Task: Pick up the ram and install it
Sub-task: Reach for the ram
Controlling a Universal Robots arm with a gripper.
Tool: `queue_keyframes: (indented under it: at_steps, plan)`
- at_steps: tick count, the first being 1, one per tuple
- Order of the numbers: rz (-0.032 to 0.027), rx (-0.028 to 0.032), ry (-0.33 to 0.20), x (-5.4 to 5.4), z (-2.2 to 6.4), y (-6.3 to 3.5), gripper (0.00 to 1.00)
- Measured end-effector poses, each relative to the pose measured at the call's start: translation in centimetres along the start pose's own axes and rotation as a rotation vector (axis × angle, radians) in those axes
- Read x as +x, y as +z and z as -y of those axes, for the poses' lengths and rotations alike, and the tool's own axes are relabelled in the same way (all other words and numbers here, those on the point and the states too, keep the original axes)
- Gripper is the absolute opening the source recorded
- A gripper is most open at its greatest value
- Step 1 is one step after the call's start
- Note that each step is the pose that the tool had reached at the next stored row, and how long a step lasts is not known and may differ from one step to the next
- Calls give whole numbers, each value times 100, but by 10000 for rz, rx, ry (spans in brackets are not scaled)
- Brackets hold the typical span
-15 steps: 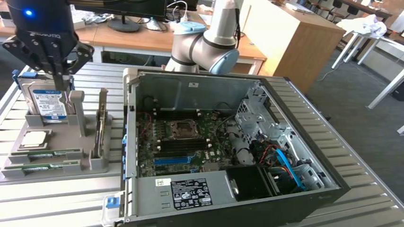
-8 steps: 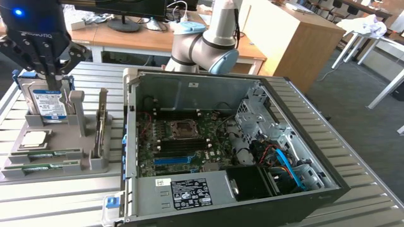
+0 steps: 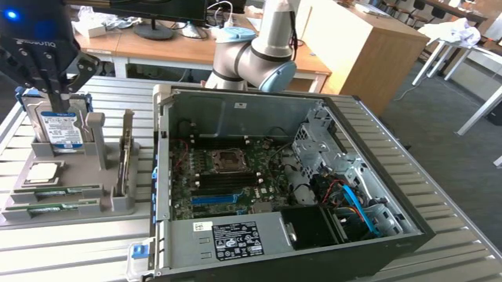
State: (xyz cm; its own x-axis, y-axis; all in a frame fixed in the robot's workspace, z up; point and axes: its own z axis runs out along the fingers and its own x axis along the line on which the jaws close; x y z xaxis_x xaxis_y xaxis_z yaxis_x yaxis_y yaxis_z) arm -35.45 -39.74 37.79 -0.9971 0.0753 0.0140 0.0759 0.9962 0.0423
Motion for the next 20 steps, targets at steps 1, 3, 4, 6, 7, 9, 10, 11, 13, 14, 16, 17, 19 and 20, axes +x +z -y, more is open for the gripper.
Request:
queue_keyframes:
  at_steps: [1,3,4,6,7,9,10,11,13,14,16,17,19,20]
  plan:
    - [-1,0,0,13,1,1,10]
    - [-3,1,0,41,3,2,10]
    - [-4,0,0,55,4,3,10]
    - [-5,0,0,82,6,5,10]
    - [-6,1,0,95,7,5,10]
    - [-7,0,0,121,9,7,10]
    - [-7,0,0,129,10,8,10]
    - [-7,1,0,130,10,7,10]
    - [-7,0,-2,130,10,7,10]
    - [-7,0,-2,130,10,7,10]
    - [-7,1,0,131,10,7,10]
    - [-7,1,0,132,10,7,10]
    - [-7,1,1,132,17,7,10]
    - [-8,1,0,131,23,7,10]
